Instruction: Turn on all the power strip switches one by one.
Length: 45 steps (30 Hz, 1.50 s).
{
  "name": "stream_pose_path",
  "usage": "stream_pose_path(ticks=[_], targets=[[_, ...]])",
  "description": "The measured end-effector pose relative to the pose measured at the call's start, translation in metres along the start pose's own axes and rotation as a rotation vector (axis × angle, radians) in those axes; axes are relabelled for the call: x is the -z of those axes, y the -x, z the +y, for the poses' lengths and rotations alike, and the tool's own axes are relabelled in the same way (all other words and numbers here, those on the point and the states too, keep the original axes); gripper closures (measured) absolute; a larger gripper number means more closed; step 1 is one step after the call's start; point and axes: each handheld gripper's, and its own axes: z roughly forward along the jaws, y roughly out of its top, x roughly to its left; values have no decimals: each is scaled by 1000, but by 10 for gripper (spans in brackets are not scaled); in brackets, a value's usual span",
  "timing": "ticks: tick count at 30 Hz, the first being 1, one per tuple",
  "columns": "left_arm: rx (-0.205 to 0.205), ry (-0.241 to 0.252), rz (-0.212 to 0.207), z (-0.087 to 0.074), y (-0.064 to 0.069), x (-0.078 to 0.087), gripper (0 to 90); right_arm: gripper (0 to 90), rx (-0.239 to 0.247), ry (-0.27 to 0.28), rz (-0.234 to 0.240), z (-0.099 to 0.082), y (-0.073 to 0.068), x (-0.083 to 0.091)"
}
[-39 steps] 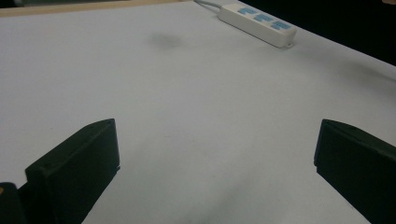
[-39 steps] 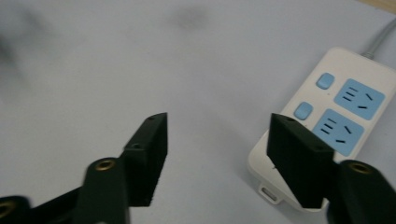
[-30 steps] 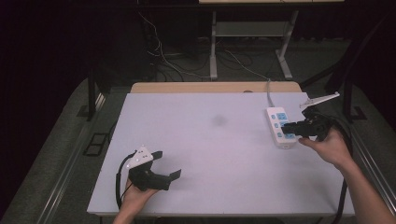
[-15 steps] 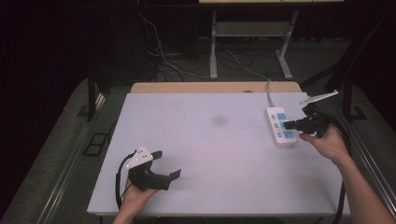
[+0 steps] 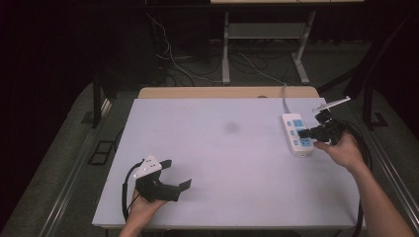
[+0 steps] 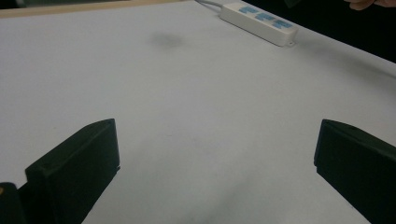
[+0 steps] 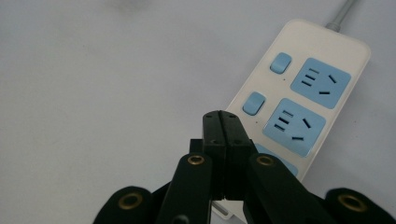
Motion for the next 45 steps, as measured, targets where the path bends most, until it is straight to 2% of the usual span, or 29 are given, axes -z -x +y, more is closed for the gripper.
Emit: stream_pose_path(ticks=[8,15,28,36,45], targets=[[2,2,1,0,0,0,0,900,1,-35,-1,-4,0,-13],[3,1,3,0,-1,1,0,900,-14,-42,-8,-7,3,-18],[5,3,5,0,-1,2,0,900,-12,-69,-24,-6,4,-28],[6,4,6,0,-1,2,0,900,-20,-64,-16,-7,4,-30],[0,-1,1,-1,0,1,0,900,14,-67,-21,-9,4,-32]])
